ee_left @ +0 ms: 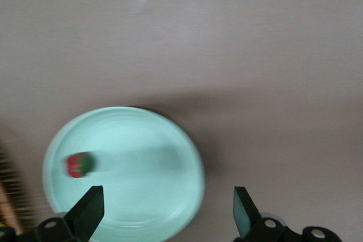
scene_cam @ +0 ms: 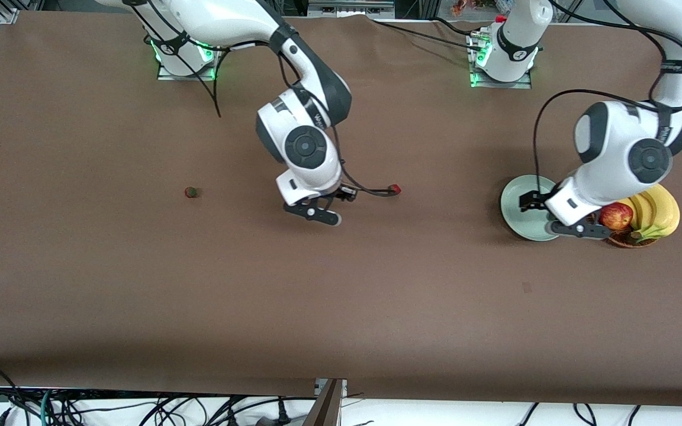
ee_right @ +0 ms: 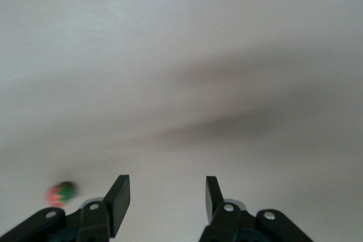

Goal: Collect all strawberries into plate
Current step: 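Grasp the mid-table strawberry with the left gripper while the right grasps the last, then drop the left gripper's strawberry on the plate while the right gripper releases another, then grasp the last strawberry with the left gripper while the right arm withdraws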

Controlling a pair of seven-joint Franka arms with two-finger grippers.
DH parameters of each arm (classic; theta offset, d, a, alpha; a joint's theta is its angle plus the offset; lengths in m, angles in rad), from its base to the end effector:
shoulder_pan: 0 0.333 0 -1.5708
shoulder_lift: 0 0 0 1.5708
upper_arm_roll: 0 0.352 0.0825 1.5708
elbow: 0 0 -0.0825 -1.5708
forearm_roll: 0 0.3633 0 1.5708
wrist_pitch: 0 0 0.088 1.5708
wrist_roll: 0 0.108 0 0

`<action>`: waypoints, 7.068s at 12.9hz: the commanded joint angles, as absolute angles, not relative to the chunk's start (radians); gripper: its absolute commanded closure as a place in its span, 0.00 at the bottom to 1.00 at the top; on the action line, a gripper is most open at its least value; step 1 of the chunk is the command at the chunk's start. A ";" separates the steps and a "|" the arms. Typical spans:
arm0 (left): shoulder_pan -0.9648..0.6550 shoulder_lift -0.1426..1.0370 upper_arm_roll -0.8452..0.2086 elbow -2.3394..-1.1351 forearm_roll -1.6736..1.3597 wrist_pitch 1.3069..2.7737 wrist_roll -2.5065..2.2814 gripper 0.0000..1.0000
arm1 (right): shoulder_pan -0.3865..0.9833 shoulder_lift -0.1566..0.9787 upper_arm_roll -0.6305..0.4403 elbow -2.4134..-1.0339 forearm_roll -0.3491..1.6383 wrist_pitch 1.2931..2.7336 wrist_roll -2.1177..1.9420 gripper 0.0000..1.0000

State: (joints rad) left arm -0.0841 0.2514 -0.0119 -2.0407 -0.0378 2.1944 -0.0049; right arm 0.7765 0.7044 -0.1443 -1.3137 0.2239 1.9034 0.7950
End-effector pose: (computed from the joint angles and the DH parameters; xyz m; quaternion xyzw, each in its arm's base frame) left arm 0.5691 -0.0559 0.3594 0.9981 -0.0336 -0.0496 0.0138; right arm 0.5626 0.4653 0.3515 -0.9911 0.1087 0.0771 0.0076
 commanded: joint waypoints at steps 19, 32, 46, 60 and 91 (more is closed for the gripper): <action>-0.179 0.614 -0.511 -1.953 0.368 2.404 -1.052 0.00 | 0.726 0.368 -0.528 -2.276 0.239 2.459 -0.210 0.38; -0.109 0.534 -0.509 -1.899 0.304 2.300 -0.979 0.84 | 0.724 0.402 -0.518 -2.296 0.319 2.496 -0.229 0.67; -0.091 0.334 0.097 -2.124 -0.054 2.304 0.135 0.85 | 0.811 0.530 -0.240 -1.641 0.482 2.166 0.527 0.72; -0.097 0.235 0.114 -2.123 -0.090 2.264 0.146 0.00 | 1.065 0.859 -0.244 -1.367 0.465 2.510 1.209 0.21; -0.199 0.534 -0.476 -2.080 0.413 2.477 -1.382 0.57 | 0.141 -0.075 -0.023 -1.741 0.038 1.562 0.084 0.00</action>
State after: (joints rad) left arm -0.1981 0.5243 -0.4689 -2.0974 0.3812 2.4787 -1.3505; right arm 0.1650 -0.0651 -0.0415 -1.7220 0.0580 1.5439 0.1150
